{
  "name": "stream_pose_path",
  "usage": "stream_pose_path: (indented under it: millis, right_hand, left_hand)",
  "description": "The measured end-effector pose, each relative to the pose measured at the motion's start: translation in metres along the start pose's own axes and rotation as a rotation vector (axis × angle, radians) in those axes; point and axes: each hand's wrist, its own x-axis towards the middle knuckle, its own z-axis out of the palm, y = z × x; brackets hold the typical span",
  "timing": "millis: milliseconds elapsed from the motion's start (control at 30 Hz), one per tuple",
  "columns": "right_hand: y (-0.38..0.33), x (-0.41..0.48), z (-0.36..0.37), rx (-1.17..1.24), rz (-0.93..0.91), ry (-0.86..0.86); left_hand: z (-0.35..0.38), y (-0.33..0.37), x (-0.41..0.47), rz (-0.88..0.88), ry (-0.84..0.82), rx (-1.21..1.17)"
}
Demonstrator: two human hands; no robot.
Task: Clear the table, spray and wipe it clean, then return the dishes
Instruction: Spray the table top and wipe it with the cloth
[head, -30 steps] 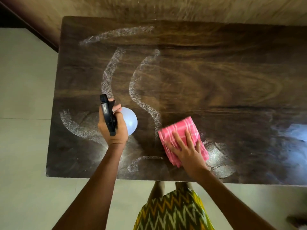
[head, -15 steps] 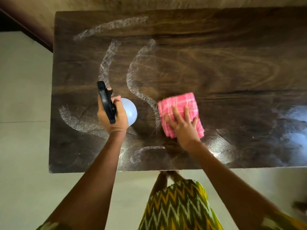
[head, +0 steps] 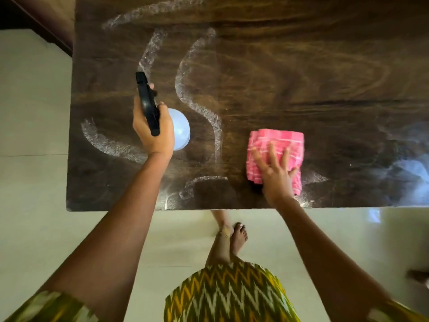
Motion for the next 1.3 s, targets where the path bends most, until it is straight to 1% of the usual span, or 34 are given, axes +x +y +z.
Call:
stream_pose_path:
  millis: [67, 133, 200, 233, 267, 333, 400, 433, 500, 533, 600, 667, 733, 767, 867, 1000, 1067, 1167, 1300]
  right_hand:
    - [-0.018, -0.023, 0.02, -0.111, -0.181, -0.008]
    - [-0.014, -0.063, 0.043, -0.251, -0.325, -0.059]
    - [0.011, -0.093, 0.055, -0.32, -0.37, -0.102]
    - [0.026, -0.104, 0.054, -0.314, -0.376, -0.095]
    - [0.039, -0.11, 0.05, -0.284, -0.347, -0.077]
    - [0.058, -0.106, 0.041, -0.149, -0.208, -0.032]
    - [0.058, -0.085, 0.027, -0.071, -0.088, 0.041]
    - [0.052, -0.072, 0.021, -0.068, -0.075, 0.018]
    - [0.027, -0.054, 0.014, -0.059, -0.066, -0.052]
    - [0.013, -0.05, 0.014, -0.068, -0.077, -0.056]
    - [-0.008, -0.058, 0.02, -0.112, -0.144, -0.071]
    - [-0.012, -0.077, 0.032, -0.157, -0.219, -0.105]
    - [-0.001, -0.096, 0.037, -0.144, -0.221, -0.123]
    - [0.007, -0.104, 0.039, -0.099, -0.195, -0.106]
    - [0.028, -0.124, 0.04, 0.048, -0.136, 0.048]
    - [0.043, -0.131, 0.035, 0.07, -0.107, 0.165]
    - [0.041, -0.129, 0.03, 0.083, -0.124, 0.194]
    - [0.033, -0.122, 0.024, 0.113, -0.145, 0.187]
    - [0.018, -0.113, 0.017, 0.144, -0.164, 0.234]
  left_hand:
    - [-0.006, 0.0, -0.012, 0.009, 0.01, 0.003]
    - [-0.016, 0.001, -0.031, 0.021, 0.031, 0.016]
    - [-0.027, 0.002, -0.049, 0.039, 0.02, 0.011]
    - [-0.035, 0.002, -0.061, 0.051, 0.004, 0.005]
    - [-0.042, 0.001, -0.071, 0.058, -0.011, 0.009]
    - [-0.058, -0.003, -0.092, 0.039, -0.029, 0.045]
    - [-0.07, -0.01, -0.109, -0.002, -0.045, 0.11]
    - [-0.076, -0.014, -0.118, -0.021, -0.061, 0.152]
    - [-0.085, -0.019, -0.133, -0.047, -0.111, 0.232]
    - [-0.088, -0.022, -0.138, -0.068, -0.133, 0.261]
    - [-0.093, -0.024, -0.146, -0.129, -0.177, 0.299]
    - [-0.097, -0.024, -0.153, -0.19, -0.236, 0.331]
    - [-0.1, -0.025, -0.162, -0.254, -0.303, 0.358]
    - [-0.101, -0.027, -0.166, -0.277, -0.33, 0.383]
    - [-0.108, -0.036, -0.181, -0.277, -0.402, 0.473]
    - [-0.116, -0.044, -0.193, -0.314, -0.449, 0.564]
    - [-0.118, -0.043, -0.195, -0.351, -0.437, 0.579]
    - [-0.121, -0.041, -0.192, -0.387, -0.412, 0.577]
    - [-0.121, -0.038, -0.185, -0.369, -0.403, 0.577]
